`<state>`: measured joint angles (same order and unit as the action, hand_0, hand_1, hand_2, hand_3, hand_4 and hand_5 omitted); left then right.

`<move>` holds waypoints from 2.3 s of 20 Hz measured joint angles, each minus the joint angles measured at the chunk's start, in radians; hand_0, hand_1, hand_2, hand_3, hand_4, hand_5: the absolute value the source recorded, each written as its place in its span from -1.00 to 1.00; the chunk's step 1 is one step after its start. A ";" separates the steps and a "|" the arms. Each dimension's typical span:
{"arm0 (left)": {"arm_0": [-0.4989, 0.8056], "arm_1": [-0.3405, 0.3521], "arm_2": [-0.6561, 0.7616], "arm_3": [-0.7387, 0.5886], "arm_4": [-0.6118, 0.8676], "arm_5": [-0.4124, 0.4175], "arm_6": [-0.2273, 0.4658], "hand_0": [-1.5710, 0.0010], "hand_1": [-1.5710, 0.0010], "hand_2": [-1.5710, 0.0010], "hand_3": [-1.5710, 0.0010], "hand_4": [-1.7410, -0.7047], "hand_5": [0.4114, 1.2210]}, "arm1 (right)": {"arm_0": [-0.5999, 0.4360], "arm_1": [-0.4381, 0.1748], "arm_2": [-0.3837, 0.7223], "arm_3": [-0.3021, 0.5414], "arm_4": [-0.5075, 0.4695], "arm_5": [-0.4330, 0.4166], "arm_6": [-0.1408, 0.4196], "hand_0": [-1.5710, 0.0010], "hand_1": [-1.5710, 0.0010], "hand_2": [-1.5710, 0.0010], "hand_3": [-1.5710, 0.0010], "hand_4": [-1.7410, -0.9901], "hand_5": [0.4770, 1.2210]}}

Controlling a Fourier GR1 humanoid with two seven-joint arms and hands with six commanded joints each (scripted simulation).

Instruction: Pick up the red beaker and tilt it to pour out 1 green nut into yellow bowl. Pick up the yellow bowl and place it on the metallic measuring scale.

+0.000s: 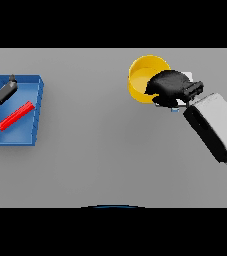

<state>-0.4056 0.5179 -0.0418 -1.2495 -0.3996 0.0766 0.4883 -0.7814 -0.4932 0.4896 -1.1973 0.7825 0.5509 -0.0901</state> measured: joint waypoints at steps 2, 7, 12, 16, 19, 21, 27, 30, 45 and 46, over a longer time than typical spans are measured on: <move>0.000 0.003 0.001 0.000 -0.004 0.001 0.009 1.00 1.00 1.00 1.00 0.93 -0.27 | -0.014 -0.018 -0.023 0.049 0.010 -0.036 -0.005 -1.00 -1.00 -0.96 -0.53 -1.00 1.00; 0.008 0.007 0.003 -0.013 0.003 -0.011 0.017 1.00 1.00 1.00 1.00 0.95 -0.31 | -0.035 -0.041 -0.080 0.175 0.006 -0.095 -0.027 -1.00 -1.00 -0.92 -0.50 -1.00 1.00; 0.021 0.012 0.005 -0.035 0.004 -0.013 0.018 1.00 1.00 1.00 1.00 0.96 -0.33 | -0.040 -0.041 -0.090 0.338 0.046 -0.196 -0.081 -1.00 -1.00 -0.81 -0.67 -1.00 1.00; 0.004 0.005 0.003 -0.003 -0.003 -0.007 0.028 1.00 1.00 1.00 1.00 0.97 -0.34 | -0.046 -0.020 -0.100 0.434 0.052 -0.229 -0.092 -1.00 -1.00 -0.78 -0.71 -1.00 1.00; 0.017 0.005 0.006 0.001 -0.003 0.002 -0.002 1.00 1.00 1.00 1.00 0.96 -0.35 | -0.040 -0.006 -0.103 0.471 0.049 -0.249 -0.118 -1.00 -1.00 -0.72 -0.74 -1.00 1.00; 0.010 0.009 0.004 -0.005 -0.006 -0.004 0.009 1.00 1.00 1.00 1.00 0.96 -0.36 | -0.042 -0.001 -0.108 0.481 0.045 -0.259 -0.140 -0.98 -1.00 -0.70 -0.83 -1.00 1.00; -0.001 -0.002 -0.007 -0.003 -0.014 -0.003 0.022 1.00 1.00 1.00 1.00 0.97 -0.36 | -0.050 0.027 -0.119 0.507 0.037 -0.262 -0.120 -0.83 -0.70 -0.64 -0.26 -0.86 1.00; 0.003 0.008 -0.003 0.000 -0.013 -0.006 0.014 1.00 1.00 1.00 1.00 0.97 -0.37 | -0.055 0.006 -0.119 0.486 0.036 -0.224 -0.123 -0.01 0.10 0.00 0.08 -0.65 0.48; -0.020 0.001 -0.005 0.027 -0.015 -0.005 0.015 1.00 1.00 1.00 1.00 0.97 -0.37 | -0.063 0.012 -0.095 0.542 0.067 -0.239 -0.160 0.96 0.97 0.96 0.78 -0.33 -0.26; -0.013 0.002 -0.002 0.026 -0.011 -0.005 0.004 1.00 1.00 1.00 1.00 0.96 -0.37 | -0.070 0.016 -0.098 0.546 0.067 -0.237 -0.143 0.97 0.97 0.97 0.81 -0.30 -0.30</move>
